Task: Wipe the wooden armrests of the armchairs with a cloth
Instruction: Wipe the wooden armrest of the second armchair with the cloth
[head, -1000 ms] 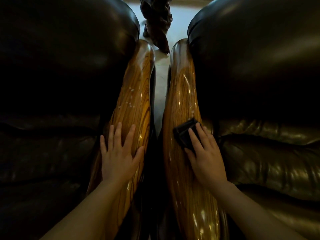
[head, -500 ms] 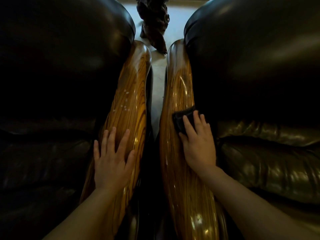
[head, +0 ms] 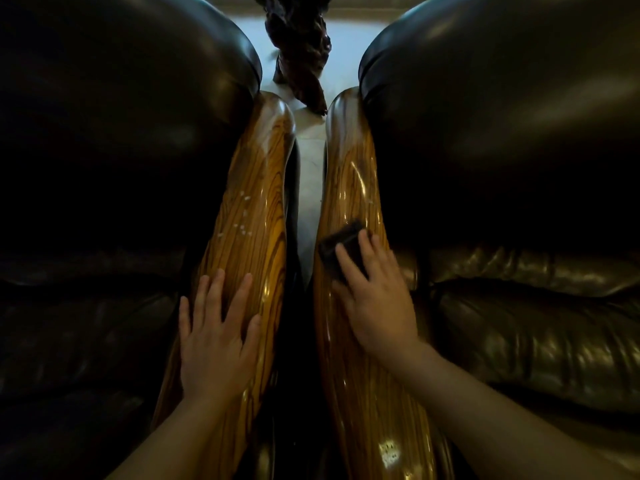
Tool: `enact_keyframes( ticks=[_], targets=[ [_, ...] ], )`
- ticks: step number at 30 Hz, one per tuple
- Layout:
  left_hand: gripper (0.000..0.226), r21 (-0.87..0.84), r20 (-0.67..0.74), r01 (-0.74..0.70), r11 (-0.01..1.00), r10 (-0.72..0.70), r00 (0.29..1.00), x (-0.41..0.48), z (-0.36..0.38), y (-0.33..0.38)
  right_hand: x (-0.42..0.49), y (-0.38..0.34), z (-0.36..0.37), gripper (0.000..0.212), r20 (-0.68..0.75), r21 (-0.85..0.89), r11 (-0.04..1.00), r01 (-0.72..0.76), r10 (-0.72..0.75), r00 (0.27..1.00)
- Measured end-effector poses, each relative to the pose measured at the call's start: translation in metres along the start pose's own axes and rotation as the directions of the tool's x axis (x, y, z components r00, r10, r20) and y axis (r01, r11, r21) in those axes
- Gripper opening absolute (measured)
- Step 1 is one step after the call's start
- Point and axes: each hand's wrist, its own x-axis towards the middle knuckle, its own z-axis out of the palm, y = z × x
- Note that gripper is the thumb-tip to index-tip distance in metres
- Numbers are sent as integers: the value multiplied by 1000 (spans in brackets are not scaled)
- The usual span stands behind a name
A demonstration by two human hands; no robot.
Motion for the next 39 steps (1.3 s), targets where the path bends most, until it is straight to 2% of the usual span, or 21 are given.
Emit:
enact_keyframes(
  ticks=[2, 3, 4, 8, 9, 11, 14, 15, 17, 19, 21, 23, 25, 27, 29, 31, 35, 37, 39],
  targets=[
    [62, -1, 5, 15, 1000, -15, 1000, 0, -2, 0, -41, 6, 4, 59, 55, -38, 986, 161, -159, 986],
    [62, 0, 5, 15, 1000, -15, 1000, -1, -2, -1, -53, 15, 6, 60, 76, -44, 980, 196, -193, 978],
    [61, 2, 2, 6, 1000, -6, 1000, -1, -1, 1, -55, 25, 6, 60, 68, -30, 984, 173, -171, 983],
    [61, -2, -18, -1, 1000, 1, 1000, 0, 3, -3, 15, 16, -4, 58, -19, 68, 989, -132, 133, 991],
    [60, -12, -22, 5, 1000, -5, 1000, 0, 4, -3, 29, 8, -5, 57, -18, 79, 986, -147, 149, 989],
    [59, -27, -21, 14, 1000, -14, 1000, 0, 3, -3, 25, 0, -2, 57, -4, 41, 997, -61, 61, 998],
    [58, -64, -36, 14, 998, -16, 999, -1, 0, 2, -24, 13, -3, 61, 87, -6, 985, 171, -170, 982],
    [58, -70, -36, 13, 997, -15, 999, -1, -1, 2, -33, 21, -5, 62, 103, 8, 985, 173, -173, 980],
    [58, -81, -42, 18, 997, -22, 999, 0, -1, 1, -21, 28, -9, 63, 80, 82, 997, 9, -16, 997],
    [57, -84, -47, 22, 996, -26, 999, -1, -1, 1, 13, 20, -12, 63, 55, 148, 973, -177, 171, 984],
    [56, -91, -60, 7, 996, -12, 998, 0, -1, 2, 57, 13, -14, 63, 53, 215, 939, -269, 264, 963],
    [56, -88, -64, 5, 996, -11, 998, 1, 0, 2, 94, 10, -17, 63, 61, 220, 928, -301, 295, 954],
    [56, -78, -59, 7, 997, -12, 998, 0, 1, 0, 108, 11, -16, 61, 42, 153, 955, -256, 252, 967],
    [56, -75, -51, 8, 997, -12, 999, -1, 1, -1, 91, 14, -14, 60, 24, 85, 989, -125, 123, 992],
    [57, -76, -49, 4, 997, -8, 999, 0, 2, -2, 55, 20, -11, 63, 71, 14, 998, 53, -54, 996],
    [57, -74, -45, 3, 997, -7, 999, -1, 4, -4, 37, 35, -9, 68, 148, -28, 991, 132, -126, 981],
    [59, -69, -43, 13, 997, -16, 999, 0, 5, -4, 105, 35, -7, 82, 93, 0, 999, -50, 49, 994],
    [60, -69, -40, 8, 998, -11, 999, 2, 3, -3, 147, 24, -6, 80, 88, 8, 994, -111, 110, 990],
    [60, -63, -30, 5, 998, -7, 1000, 3, 2, -2, 159, 19, -5, 73, 91, -23, 994, -111, 113, 989]
  ],
)
